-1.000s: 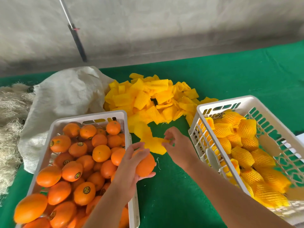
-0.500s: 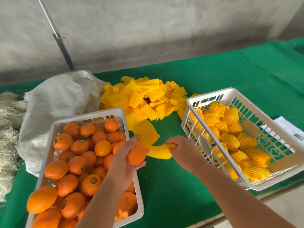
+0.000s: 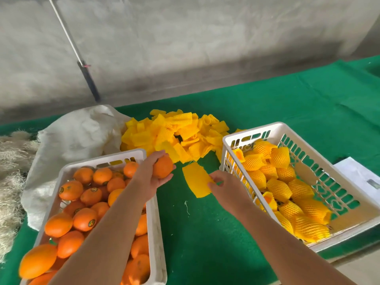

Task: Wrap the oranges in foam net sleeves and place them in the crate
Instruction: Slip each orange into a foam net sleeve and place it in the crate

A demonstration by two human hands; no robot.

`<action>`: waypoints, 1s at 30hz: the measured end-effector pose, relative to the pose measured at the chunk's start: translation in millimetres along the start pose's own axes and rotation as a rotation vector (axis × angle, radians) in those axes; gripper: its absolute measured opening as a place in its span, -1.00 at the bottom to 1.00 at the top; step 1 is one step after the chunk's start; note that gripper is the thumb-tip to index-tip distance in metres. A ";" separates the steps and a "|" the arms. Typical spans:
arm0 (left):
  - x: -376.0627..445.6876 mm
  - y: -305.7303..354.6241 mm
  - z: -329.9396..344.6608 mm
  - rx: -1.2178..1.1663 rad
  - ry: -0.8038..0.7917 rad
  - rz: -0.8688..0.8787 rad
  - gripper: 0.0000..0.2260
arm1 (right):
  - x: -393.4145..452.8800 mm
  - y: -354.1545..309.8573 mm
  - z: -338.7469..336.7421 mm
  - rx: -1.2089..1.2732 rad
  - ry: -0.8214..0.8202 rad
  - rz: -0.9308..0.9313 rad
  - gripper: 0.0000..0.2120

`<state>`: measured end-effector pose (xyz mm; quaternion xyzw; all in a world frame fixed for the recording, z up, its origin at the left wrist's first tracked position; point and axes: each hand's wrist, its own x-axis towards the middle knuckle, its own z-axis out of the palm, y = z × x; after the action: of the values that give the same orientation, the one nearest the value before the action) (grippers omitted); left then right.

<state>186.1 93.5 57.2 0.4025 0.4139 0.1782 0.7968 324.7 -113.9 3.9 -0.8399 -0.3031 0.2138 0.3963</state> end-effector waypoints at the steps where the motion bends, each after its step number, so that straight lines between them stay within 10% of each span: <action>1: -3.6 -4.6 5.5 0.062 -0.054 -0.005 -0.62 | 1.9 0.9 -3.9 0.029 -0.009 -0.006 -0.86; 6: -35.5 -25.6 33.6 0.364 -0.260 0.047 -0.54 | 14.4 9.8 -24.0 0.138 -0.057 0.017 -0.94; 30: -94.2 -51.6 59.0 0.541 -0.139 0.104 -0.26 | 24.3 11.7 -50.1 0.642 -0.126 0.116 -0.77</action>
<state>175.0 -25.4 84.8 0.6325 0.3694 0.0741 0.6767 376.3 -130.2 21.5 -0.6732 -0.1957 0.3721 0.6084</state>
